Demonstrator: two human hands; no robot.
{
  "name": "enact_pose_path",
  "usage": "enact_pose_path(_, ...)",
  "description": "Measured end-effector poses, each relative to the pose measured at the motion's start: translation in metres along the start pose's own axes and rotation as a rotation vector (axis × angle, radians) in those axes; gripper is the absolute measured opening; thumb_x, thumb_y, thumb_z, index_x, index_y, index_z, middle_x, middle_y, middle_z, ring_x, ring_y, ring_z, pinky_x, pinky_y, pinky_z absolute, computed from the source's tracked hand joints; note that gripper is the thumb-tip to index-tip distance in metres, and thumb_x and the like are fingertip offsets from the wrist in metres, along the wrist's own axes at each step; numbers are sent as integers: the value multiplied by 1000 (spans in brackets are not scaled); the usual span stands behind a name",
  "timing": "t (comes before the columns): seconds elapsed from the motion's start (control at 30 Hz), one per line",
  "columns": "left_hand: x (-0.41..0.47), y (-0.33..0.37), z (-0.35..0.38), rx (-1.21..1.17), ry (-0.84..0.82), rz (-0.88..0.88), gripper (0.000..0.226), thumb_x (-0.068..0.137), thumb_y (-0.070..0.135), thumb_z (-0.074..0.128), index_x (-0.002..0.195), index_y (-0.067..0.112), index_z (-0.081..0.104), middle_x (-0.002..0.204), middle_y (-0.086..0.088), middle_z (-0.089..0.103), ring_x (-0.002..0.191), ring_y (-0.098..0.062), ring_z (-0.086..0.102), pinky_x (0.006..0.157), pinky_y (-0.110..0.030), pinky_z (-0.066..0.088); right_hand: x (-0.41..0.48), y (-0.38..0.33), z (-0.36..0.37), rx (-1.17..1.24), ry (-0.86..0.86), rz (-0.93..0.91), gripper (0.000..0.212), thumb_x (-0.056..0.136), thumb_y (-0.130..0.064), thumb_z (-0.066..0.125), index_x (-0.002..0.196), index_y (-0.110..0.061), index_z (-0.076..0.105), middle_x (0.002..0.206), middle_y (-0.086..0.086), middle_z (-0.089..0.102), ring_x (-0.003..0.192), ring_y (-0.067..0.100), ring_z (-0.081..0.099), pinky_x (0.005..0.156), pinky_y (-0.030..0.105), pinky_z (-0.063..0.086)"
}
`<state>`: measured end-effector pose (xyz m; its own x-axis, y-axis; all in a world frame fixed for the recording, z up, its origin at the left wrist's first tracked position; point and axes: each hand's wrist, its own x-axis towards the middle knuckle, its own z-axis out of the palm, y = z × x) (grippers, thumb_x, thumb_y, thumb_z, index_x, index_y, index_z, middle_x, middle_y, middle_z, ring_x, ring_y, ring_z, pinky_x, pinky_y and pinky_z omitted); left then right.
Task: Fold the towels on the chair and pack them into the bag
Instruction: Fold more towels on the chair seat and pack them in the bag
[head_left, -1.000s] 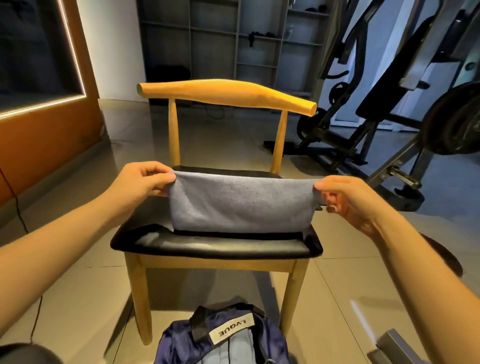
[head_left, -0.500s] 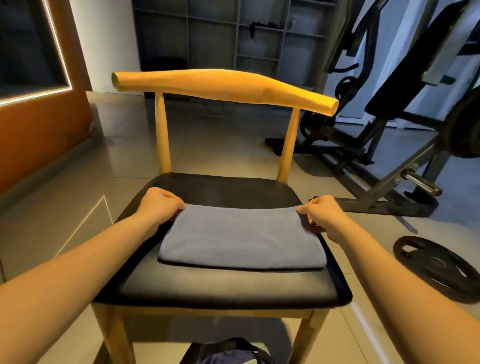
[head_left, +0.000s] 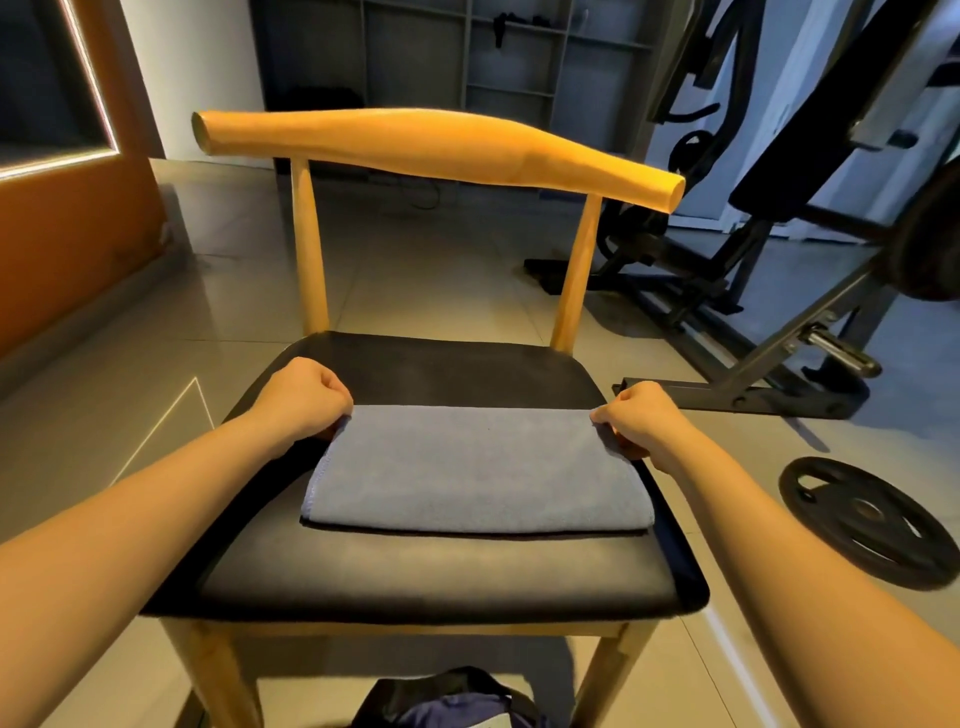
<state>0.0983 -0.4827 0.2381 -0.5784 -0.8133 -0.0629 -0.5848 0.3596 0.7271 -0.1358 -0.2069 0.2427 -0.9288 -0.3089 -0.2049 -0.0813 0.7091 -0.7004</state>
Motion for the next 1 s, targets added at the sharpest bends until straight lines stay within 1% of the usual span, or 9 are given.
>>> enact_pose_path(0.13, 1, -5, 0, 63, -19, 77, 18, 91, 8, 69, 75, 11, 77, 84, -9, 73, 86, -24, 68, 72, -37, 59, 2, -2, 3, -71, 11, -12, 21, 94, -21, 70, 101, -1, 69, 85, 15, 67, 81, 28, 68, 59, 32, 52)
enact_pose_path(0.2, -3, -2, -2, 149, -22, 182, 10, 93, 22, 72, 88, 15, 76, 93, -1, 73, 89, -18, 66, 72, -31, 52, -1, -4, 4, -131, 55, -57, 21, 93, -22, 70, 99, -2, 68, 83, 13, 67, 82, 29, 69, 61, 33, 52)
enact_pose_path(0.3, -9, 4, -5, 314, -70, 312, 37, 90, 41, 74, 120, 19, 71, 112, 0, 72, 98, -15, 64, 84, -29, 47, -16, -5, -2, -247, 87, -102, 30, 93, -34, 66, 93, -4, 63, 81, 11, 65, 81, 30, 68, 67, 39, 60)
enact_pose_path(0.33, -9, 5, -7, 340, -111, 309, 42, 88, 42, 75, 123, 19, 70, 115, 0, 72, 100, -15, 65, 84, -28, 47, -24, -4, -6, -256, 52, -79, 34, 94, -39, 65, 92, -5, 62, 83, 12, 66, 79, 30, 67, 66, 41, 62)
enact_pose_path(0.47, -6, 2, -9, 297, -261, 238, 25, 85, 35, 79, 100, 17, 70, 99, -3, 72, 89, -16, 66, 72, -28, 50, -60, 0, -30, -252, -196, 71, 40, 96, -46, 66, 96, -7, 57, 91, 13, 69, 78, 27, 70, 53, 35, 57)
enact_pose_path(0.63, -10, 13, -11, 165, -307, 192, 20, 84, 18, 80, 79, 9, 63, 83, -10, 68, 79, -21, 61, 66, -29, 44, -84, 12, -39, -228, -325, 50, 41, 91, -43, 73, 110, -10, 60, 105, 10, 66, 92, 25, 68, 63, 32, 59)
enact_pose_path(0.7, -9, 15, -10, 127, -307, 207, 17, 85, 15, 78, 83, 6, 64, 78, -10, 67, 78, -22, 61, 65, -29, 43, -89, 16, -40, -181, -312, 28, 38, 91, -36, 74, 112, -8, 62, 104, 11, 68, 88, 24, 70, 64, 33, 59)
enact_pose_path(0.87, -4, 8, -13, -50, -249, 210, 7, 96, 15, 69, 96, 9, 73, 98, -11, 71, 84, -19, 62, 68, -27, 45, -93, 17, -51, 209, -360, 81, 23, 93, -17, 74, 106, -4, 61, 95, 17, 69, 63, 22, 68, 60, 32, 58)
enact_pose_path(1.0, -3, 1, -16, -121, -172, 189, 12, 101, 15, 61, 100, 12, 73, 99, -5, 70, 86, -15, 61, 67, -26, 43, -87, 24, -49, 281, -227, -16, 17, 92, -19, 75, 98, -5, 66, 93, 14, 65, 63, 17, 58, 59, 27, 54)
